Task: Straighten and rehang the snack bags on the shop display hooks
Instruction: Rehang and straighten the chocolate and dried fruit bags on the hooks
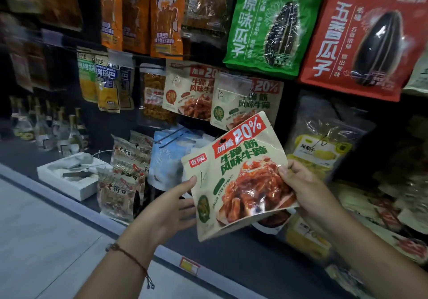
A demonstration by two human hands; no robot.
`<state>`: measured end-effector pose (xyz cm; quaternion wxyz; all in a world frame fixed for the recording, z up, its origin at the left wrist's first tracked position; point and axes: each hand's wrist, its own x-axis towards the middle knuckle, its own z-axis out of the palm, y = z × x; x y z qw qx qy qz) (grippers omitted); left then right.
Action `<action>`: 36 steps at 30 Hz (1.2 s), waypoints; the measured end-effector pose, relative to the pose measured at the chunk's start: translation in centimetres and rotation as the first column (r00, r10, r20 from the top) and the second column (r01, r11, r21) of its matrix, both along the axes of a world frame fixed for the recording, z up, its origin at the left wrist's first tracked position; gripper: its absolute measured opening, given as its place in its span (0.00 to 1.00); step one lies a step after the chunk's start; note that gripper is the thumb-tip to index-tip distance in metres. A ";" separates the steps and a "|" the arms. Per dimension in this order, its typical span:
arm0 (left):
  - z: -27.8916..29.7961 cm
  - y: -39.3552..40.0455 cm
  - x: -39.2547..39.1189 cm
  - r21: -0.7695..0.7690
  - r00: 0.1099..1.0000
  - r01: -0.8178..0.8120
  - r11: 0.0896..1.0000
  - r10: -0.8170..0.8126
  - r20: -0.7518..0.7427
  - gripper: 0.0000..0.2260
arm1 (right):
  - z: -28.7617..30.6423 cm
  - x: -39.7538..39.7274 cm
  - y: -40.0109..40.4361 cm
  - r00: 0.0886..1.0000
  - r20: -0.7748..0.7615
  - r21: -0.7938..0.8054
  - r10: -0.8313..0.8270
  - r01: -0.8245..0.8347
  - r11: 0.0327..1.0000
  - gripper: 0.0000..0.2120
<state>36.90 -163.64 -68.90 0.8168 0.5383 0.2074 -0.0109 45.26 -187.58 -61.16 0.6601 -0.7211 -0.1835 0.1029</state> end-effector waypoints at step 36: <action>1.1 -5.3 0.5 0.202 0.922 -0.193 0.960 0.107 0.371 0.15 | 1.0 1.1 -0.4 0.993 0.027 -0.231 -0.119 0.122 0.965 0.10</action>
